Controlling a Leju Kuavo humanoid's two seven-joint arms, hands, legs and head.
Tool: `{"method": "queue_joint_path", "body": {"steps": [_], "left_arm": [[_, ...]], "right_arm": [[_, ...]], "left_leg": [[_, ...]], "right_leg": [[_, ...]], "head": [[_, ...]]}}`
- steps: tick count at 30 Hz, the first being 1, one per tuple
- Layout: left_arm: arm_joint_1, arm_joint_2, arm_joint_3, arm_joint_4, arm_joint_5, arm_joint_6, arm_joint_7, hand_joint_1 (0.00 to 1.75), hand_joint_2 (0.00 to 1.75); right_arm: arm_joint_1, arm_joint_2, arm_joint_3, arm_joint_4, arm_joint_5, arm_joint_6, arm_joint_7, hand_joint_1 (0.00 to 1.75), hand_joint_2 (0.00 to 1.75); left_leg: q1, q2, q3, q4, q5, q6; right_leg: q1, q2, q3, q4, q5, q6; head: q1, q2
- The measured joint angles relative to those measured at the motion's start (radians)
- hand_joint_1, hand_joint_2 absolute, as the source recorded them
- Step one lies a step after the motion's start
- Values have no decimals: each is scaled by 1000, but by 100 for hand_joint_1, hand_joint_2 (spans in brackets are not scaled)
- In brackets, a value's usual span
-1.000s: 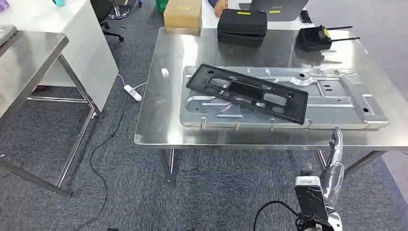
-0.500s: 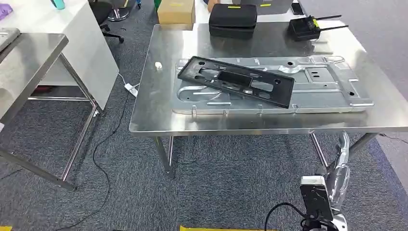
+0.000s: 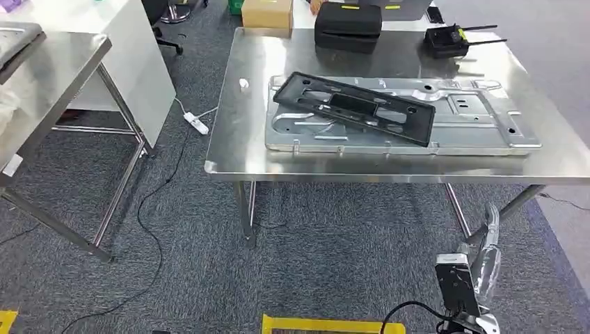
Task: Take the parts from the cabinet and place them on the table.
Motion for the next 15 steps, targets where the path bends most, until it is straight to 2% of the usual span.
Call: {"method": "queue_joint_path", "body": {"steps": [1, 3, 4, 5, 8, 9, 10, 11, 13, 14, 15], "left_arm": [[1, 0, 0, 0, 0, 0, -1, 0, 0], [1, -2, 0, 0, 0, 0, -1, 0, 0], [1, -2, 0, 0, 0, 0, -1, 0, 0], [0, -5, 0, 0, 0, 0, -1, 0, 0], [-1, -5, 0, 0, 0, 0, -1, 0, 0], [-2, -4, 0, 0, 0, 1, -1, 0, 0], [-1, -4, 0, 0, 0, 1, -1, 0, 0], [-2, -4, 0, 0, 0, 3, -1, 0, 0], [-1, -4, 0, 0, -1, 3, -1, 0, 0], [1, -5, 1, 0, -1, 3, -1, 0, 0], [2, -5, 0, 0, -1, 3, -1, 0, 0]], "right_arm": [[0, 0, -5, 6, 0, 0, 0, 0, 0], [0, 1, -10, 12, 0, 0, 0, 0, 0], [-1, 1, -13, 13, 0, 0, 0, 0, 0], [-3, 1, -16, 17, -1, 2, 0, 0, 0], [-2, 5, -33, 25, -3, 8, -1, 0, 0], [-3, 7, -39, 27, -4, 13, -1, 0, 0], [-3, 12, -43, 29, -4, 16, -1, 0, 0], [-6, 14, -48, 32, -4, 18, -2, 0, 0], [-6, 18, -59, 40, -5, 19, -3, 0, 0], [-6, 21, -62, 43, -5, 18, -3, 0, 0], [-6, 22, -65, 48, -5, 18, -3, 0, 0]], "left_leg": [[0, 0, -3, 3, 0, 0], [-1, -1, -3, 8, 0, -2], [-1, -1, -2, 8, -1, -3], [-7, -1, -8, 11, 1, -11], [-5, 0, -14, 9, 6, -26], [-10, 0, -12, 9, 6, -33], [-6, -4, -19, 23, -10, -37], [-6, -4, -40, 67, -44, -40], [-1, -5, -114, 225, -124, -48], [1, -5, -147, 296, -148, -52], [2, -5, -162, 330, -148, -54]], "right_leg": [[0, 0, 24, -33, 25, -1], [2, 0, 124, -199, 105, -11], [4, 0, 166, -281, 123, -20], [13, 0, 175, -301, 108, -25], [15, 1, 165, -302, 114, -33], [7, 2, 166, -314, 119, -42], [2, -1, 171, -323, 126, -49], [0, -1, 169, -325, 129, -56], [1, -3, 162, -324, 131, -58], [1, -3, 160, -323, 131, -58], [1, -3, 159, -321, 131, -58]], "head": [[1, 0], [1, 0], [1, 0], [0, 0], [0, 0], [0, 0], [0, 0], [-5, 0], [-6, 0], [-6, 0], [-6, 0]]}}
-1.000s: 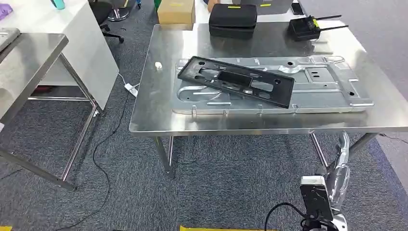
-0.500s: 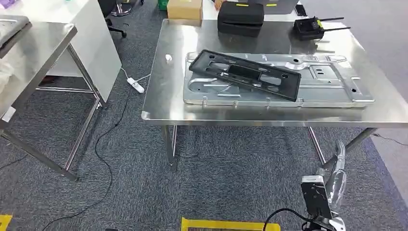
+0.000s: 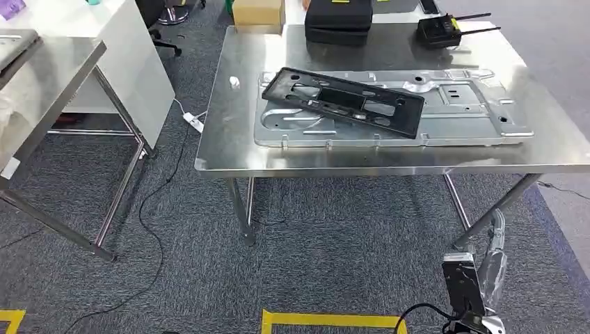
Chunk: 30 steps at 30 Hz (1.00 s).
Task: Take the parts from the cabinet and place them on the table.
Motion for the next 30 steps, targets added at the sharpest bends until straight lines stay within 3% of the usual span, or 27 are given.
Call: {"method": "queue_joint_path", "body": {"steps": [1, 2, 4, 5, 8, 10, 12, 14, 15, 16, 17, 19, 20, 24, 25, 26, 29, 30], "left_arm": [[0, 0, 0, 0, 0, 0, 0, 0, 0], [0, 1, 0, 0, 0, 0, 0, 0, 0], [0, 2, 0, 0, 1, 2, 1, 0, 0], [-1, 2, 1, 0, 1, 2, 2, 0, 0], [-1, 2, 1, 0, 0, 3, 2, 0, 0], [-1, 2, 1, 0, 1, 3, 3, 0, 0], [-3, 2, 1, 0, 0, 5, 3, 0, 0], [-2, 2, 1, 0, 0, 5, 3, 0, 0], [-1, 2, 1, 0, 0, 5, 3, 0, 0], [0, 2, 1, 0, 0, 5, 3, 0, 0], [0, 2, 1, 0, 0, 5, 3, 0, 0], [-2, 2, 1, 0, 0, 5, 3, 0, 0], [-2, 1, 1, 0, 0, 5, 3, 0, 0], [-3, 0, 1, 0, 0, 5, 3, 0, 0], [-3, 0, 1, 0, 0, 6, 3, 0, 0], [-3, 0, 2, 0, 0, 6, 3, 0, 0], [-2, 0, 2, 0, 0, 6, 3, 0, 0], [0, 0, 2, 0, 0, 6, 3, 0, 0]], "right_arm": [[0, 2, -3, 5, 0, 0, 0, 0, 0], [0, 3, -5, 8, 0, 0, 0, 0, 0], [-2, 5, -11, 15, -1, 1, 0, 0, 0], [-3, 5, -15, 17, -1, 2, 0, 0, 0], [-6, 5, -30, 27, -8, 14, 0, 0, 0], [-5, 6, -36, 34, -10, 16, 0, 0, 0], [-8, 6, -44, 40, -11, 16, -1, 0, 0], [-6, 6, -51, 47, -12, 16, -1, 0, 0], [-5, 6, -52, 52, -14, 17, -1, 0, 0], [-5, 6, -54, 57, -14, 18, -1, 0, 0], [-6, 6, -56, 60, -15, 18, -1, 0, 0], [-7, 6, -58, 63, -15, 18, -1, 0, 0], [-10, 6, -58, 63, -15, 18, -1, 0, 0], [-10, 6, -61, 66, -15, 18, -2, 0, 0], [-10, 7, -61, 66, -15, 18, -2, 0, 0], [-11, 8, -61, 66, -15, 18, -3, 0, 0], [-11, 10, -61, 69, -15, 18, -3, 0, 0], [-11, 10, -61, 72, -15, 18, -3, 0, 0]], "left_leg": [[2, 0, 11, -21, 28, -1], [3, 0, 39, -82, 69, -2], [6, 0, 126, -262, 157, 1], [2, -2, 138, -293, 139, 2], [-3, -3, 130, -295, 147, 20], [3, 0, 133, -310, 160, 41], [3, 1, 127, -312, 165, 49], [-1, 3, 120, -311, 167, 52], [-3, 4, 117, -308, 168, 53], [-3, 5, 116, -306, 168, 53], [-4, 5, 116, -304, 168, 52], [-6, 5, 118, -303, 167, 52], [-7, 6, 118, -304, 168, 50], [-10, 8, 117, -311, 176, 27], [-14, 8, 113, -305, 167, 21], [-10, 2, 104, -280, 146, 15], [-4, 1, 9, -66, 29, 3], [-2, 1, -18, -3, 11, -1]], "right_leg": [[0, 1, 0, 2, 0, 0], [-2, 2, 0, 6, -1, 1], [-3, 5, -2, 18, -6, 10], [4, 5, -8, 26, -10, 16], [2, 5, -16, 27, -2, 34], [-3, 6, -17, 34, -10, 46], [-3, 6, -57, 122, -77, 53], [-3, 6, -132, 290, -153, 59], [-3, 6, -151, 332, -160, 58], [-2, 6, -145, 324, -142, 57], [-2, 5, -116, 272, -107, 53], [1, 3, -14, 79, -20, 39], [6, -3, 11, 26, -31, 31], [14, 3, 3, 19, -18, 20], [-2, 4, 9, 2, -6, 9], [0, 3, 11, -4, -3, 5], [0, 4, 2, -2, 0, 0], [0, 6, -1, -1, 0, 0]], "head": [[0, 0], [0, 0], [0, 0], [0, 0], [2, 0], [2, 0], [2, 0], [2, 0], [2, 0], [2, 0], [2, 0], [2, 0], [1, 0], [1, 0], [1, 0], [0, 0], [-2, 0], [-2, 0]]}}
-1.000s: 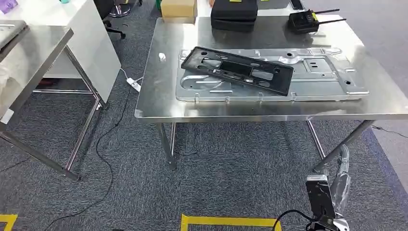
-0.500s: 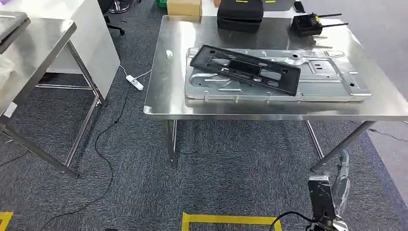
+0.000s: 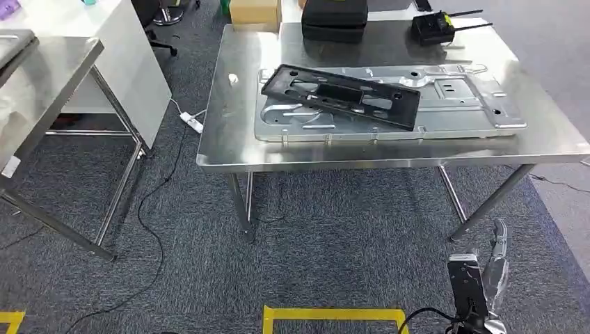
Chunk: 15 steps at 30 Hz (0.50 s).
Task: Take the parts from the cabinet and place them on the table.
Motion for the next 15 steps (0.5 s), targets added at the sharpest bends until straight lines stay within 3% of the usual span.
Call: {"method": "queue_joint_path", "body": {"steps": [1, 2, 4, 5, 6, 8, 10, 11, 12, 14, 15], "left_arm": [[1, 0, 0, 0, 0, 0, 0, 0, 0], [1, 1, 0, 0, 0, 0, 0, 0, 0], [1, 2, 1, 0, 0, 0, 2, 0, 0], [1, 2, 1, 0, 0, 0, 2, 0, 0], [0, 2, 2, 0, 0, 0, 3, 0, 0], [-1, 3, 2, 0, -2, 0, 3, 0, 0], [-1, 2, 2, 0, -1, 0, 3, 0, 0], [-1, 3, 2, 0, -1, 0, 5, 0, 0], [-2, 3, 2, 0, -1, 0, 4, 0, 0], [-1, 3, 3, 0, -2, 0, 5, 0, 0], [1, 3, 3, 0, -2, 0, 5, 0, 0]], "right_arm": [[1, 0, 0, 3, 0, 1, 0, 0, 0], [1, 0, 0, 6, -1, 3, 0, 0, 0], [0, 2, -5, 9, -1, 13, -4, 0, 0], [0, 3, -7, 9, -1, 15, -5, 0, 0], [-1, 3, -11, 10, -1, 15, -6, 0, 0], [-1, 3, -17, 12, -1, 16, -7, 0, 0], [0, 4, -18, 14, -1, 17, -7, 0, 0], [0, 4, -18, 16, -1, 17, -8, 0, 0], [-2, 4, -21, 16, -1, 17, -8, 0, 0], [-4, 5, -26, 19, 0, 18, -8, 0, 0], [-3, 5, -26, 22, 0, 18, -8, 0, 0]], "left_leg": [[2, 0, -2, 8, 10, -3], [4, 0, 24, -40, 47, -3], [7, -3, 115, -213, 133, -3], [9, -18, 146, -284, 136, 0], [4, -24, 150, -292, 129, 3], [2, -18, 147, -289, 134, 14], [4, -11, 149, -300, 144, 33], [6, -6, 149, -305, 149, 40], [6, -4, 147, -306, 150, 47], [4, 3, 144, -305, 151, 49], [2, 7, 143, -305, 150, 49]], "right_leg": [[0, 3, -1, 2, 0, 0], [-1, 7, -1, 6, 0, 1], [-4, 17, -2, 18, -5, 8], [-4, 19, -6, 25, -9, 14], [3, 21, -13, 35, -12, 20], [2, 26, -16, 30, -5, 31], [-1, 30, -17, 28, -5, 43], [-3, 20, -20, 45, -19, 46], [-3, 10, -41, 87, -52, 50], [-4, 9, -114, 246, -132, 58], [-3, 9, -145, 313, -154, 59]], "head": [[0, 0], [0, 0], [0, 0], [0, 0], [0, 0], [1, 0], [0, 0], [3, 0], [3, 0], [2, 0], [3, 0]]}}
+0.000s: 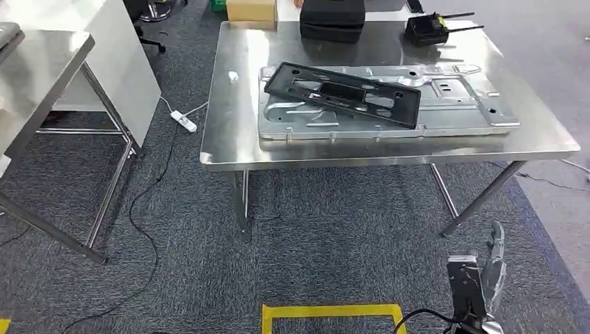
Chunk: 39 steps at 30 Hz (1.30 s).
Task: Take the parts from the cabinet and place them on the table.
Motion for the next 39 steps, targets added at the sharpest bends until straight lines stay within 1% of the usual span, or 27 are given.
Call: {"method": "queue_joint_path", "body": {"steps": [1, 2, 4, 5, 6, 9, 10, 11, 12, 14, 15, 16, 18, 19, 20, 21, 24, 26, 27, 28, 30, 31, 32, 33, 35, 36, 39], "left_arm": [[1, 0, 0, 0, 0, 0, 0, 0, 0], [0, 0, 0, 0, 0, 0, 0, 0, 0], [-2, 0, 0, 0, 0, 0, 0, 0, 0], [-2, 0, 0, 0, 0, 0, 0, 0, 0], [-3, 0, 0, 0, 0, 0, -1, 0, 0], [-3, 0, 0, 0, 0, 0, -1, 0, 0], [-4, -1, 0, 0, 0, 0, -1, 0, 0], [-5, 0, 1, 0, -1, 0, -1, 0, 0], [-5, 0, 1, 0, -1, 0, -2, 0, 0], [-4, 0, 3, 0, -1, 0, 0, 0, 0], [-3, 0, 3, 0, -1, 0, 0, 0, 0], [-2, -1, 3, 0, -3, 0, 0, 0, 0], [-1, 0, 5, 0, -5, 0, 1, 0, 0], [-1, 0, 7, 0, -5, 0, 2, 0, 0], [-1, 1, 10, 0, -7, 0, 2, 0, 0], [0, 2, 13, 0, -8, 0, 2, 0, 0], [-1, 2, 19, 0, -10, -1, 2, 0, 0], [-1, 1, 19, 0, -11, -2, 3, 0, 0], [-2, 2, 20, 0, -12, -2, 3, 0, 0], [-3, 2, 20, 0, -12, -2, 3, 0, 0], [-1, 2, 20, 0, -15, -3, 5, 0, 0], [-1, 2, 20, 0, -18, -3, 7, 0, 0], [-1, 2, 20, 0, -19, -4, 10, 0, 0], [-1, 2, 20, 0, -20, -6, 11, 0, 0], [-1, 2, 20, 0, -23, -9, 13, 0, 0], [-1, 1, 20, 0, -25, -10, 13, 0, 0], [-6, 1, 20, 0, -29, -10, 13, 0, 0]], "right_arm": [[0, 0, -2, 4, 0, 0, 0, 0, 0], [0, 0, -4, 6, 0, 0, 0, 0, 0], [-2, 0, -9, 10, 1, 0, 0, 0, 0], [-3, 0, -12, 11, 1, 0, 0, 0, 0], [-8, 0, -16, 13, 1, 1, 0, 0, 0], [-13, 0, -43, 31, -2, 12, 2, 0, 0], [-14, 0, -60, 43, -4, 21, 2, 0, 0], [-15, 2, -76, 58, -9, 29, 1, 0, 0], [-22, 3, -92, 74, -14, 39, -2, 0, 0], [-34, 4, -131, 123, -21, 58, -10, 0, 0], [-35, 4, -153, 149, -24, 67, -12, 0, 0], [-38, 4, -179, 179, -29, 75, -16, 0, 0], [-50, 3, -233, 247, -31, 84, -30, 0, 0], [-60, 3, -272, 296, -31, 89, -40, 0, 0], [-69, 2, -306, 340, -31, 91, -48, 0, 0], [-77, 0, -335, 384, -31, 96, -56, 0, 0], [-93, -17, -423, 514, -29, 106, -75, 0, 0], [-104, -36, -485, 604, -25, 106, -87, 0, 0], [-108, -39, -512, 653, -22, 106, -94, 0, 0], [-113, -52, -540, 694, -19, 106, -98, 0, 0], [-121, -60, -581, 762, -13, 106, -88, 0, 0], [-122, -61, -609, 811, -13, 104, -62, 0, 0], [-122, -63, -630, 849, -11, 101, -34, 0, 0], [-122, -63, -653, 887, -11, 96, 1, 0, 0], [-120, -63, -685, 945, -13, 87, 38, 0, 0], [-123, -63, -692, 964, -13, 85, 44, 0, 0], [-134, -64, -710, 1008, -8, 74, 66, 0, 0]], "left_leg": [[-1, 4, 0, 1, 0, 0], [-1, 7, 0, 2, -1, 0], [-2, 12, 5, 3, -3, -2], [-3, 14, 8, 2, -5, -5], [-9, 17, 6, 4, -7, -9], [-7, 29, 7, 0, -6, -22], [-10, 34, 11, -3, -6, -30], [-6, 24, 7, 8, -19, -35], [-6, 8, -7, 42, -44, -39], [-4, -3, -77, 193, -125, -45], [-3, -4, -111, 263, -151, -48], [-2, -4, -131, 305, -155, -51], [2, -5, -100, 235, -92, -52], [4, -12, -57, 146, -42, -51], [6, -34, -16, 59, -2, -48], [7, -79, 4, 18, -15, -44], [0, -60, 4, 10, -15, -32], [10, -39, 10, -8, -3, -11], [7, -31, 12, -11, -1, -8], [7, -23, 12, -12, -1, -2], [4, -1, 11, -11, -3, 1], [3, 10, 11, -11, -5, 1], [3, 20, 13, -11, -6, 0], [3, 28, 15, -11, -9, -1], [2, 46, 24, -11, -16, -8], [0, 56, 29, -11, -19, -13], [-5, 82, 36, -11, -28, -30]], "right_leg": [[0, -1, -10, 22, 5, -1], [0, -1, 3, -5, 33, -3], [3, -9, 89, -173, 123, -14], [6, -22, 131, -257, 154, -23], [19, -40, 141, -285, 136, -30], [22, -23, 134, -288, 141, -37], [18, -17, 137, -300, 147, -45], [7, -14, 146, -310, 155, -51], [5, -8, 147, -315, 158, -58], [5, 1, 143, -314, 159, -60], [5, 7, 142, -314, 159, -60], [6, 14, 142, -313, 159, -60], [5, 34, 142, -309, 158, -59], [3, 46, 142, -305, 156, -56], [2, 54, 141, -298, 153, -51], [5, 60, 134, -292, 149, -45], [-1, 82, 123, -289, 154, -25], [-5, 93, 121, -285, 152, -13], [0, 50, 110, -260, 133, -10], [1, 26, 85, -210, 101, -6], [-1, 5, 8, -54, 28, 1], [-2, 2, -18, -3, 17, 3], [-4, 1, -19, -3, 31, 3], [-5, -2, 3, -44, 62, 2], [-2, -29, 100, -225, 149, -8], [5, -77, 131, -295, 147, -16], [15, -53, 127, -290, 149, -30]], "head": [[0, 0], [0, 0], [0, 0], [0, 0], [0, 0], [-1, 0], [-1, 0], [-2, 0], [-3, 0], [-5, 0], [-4, 0], [-5, 0], [-5, 0], [-5, 0], [-5, 0], [-4, 0], [-4, 0], [-5, 0], [-2, 0], [-2, 0], [-3, 0], [-3, 0], [-2, 0], [-3, 0], [-3, 0], [-3, 0], [-4, 0]]}}
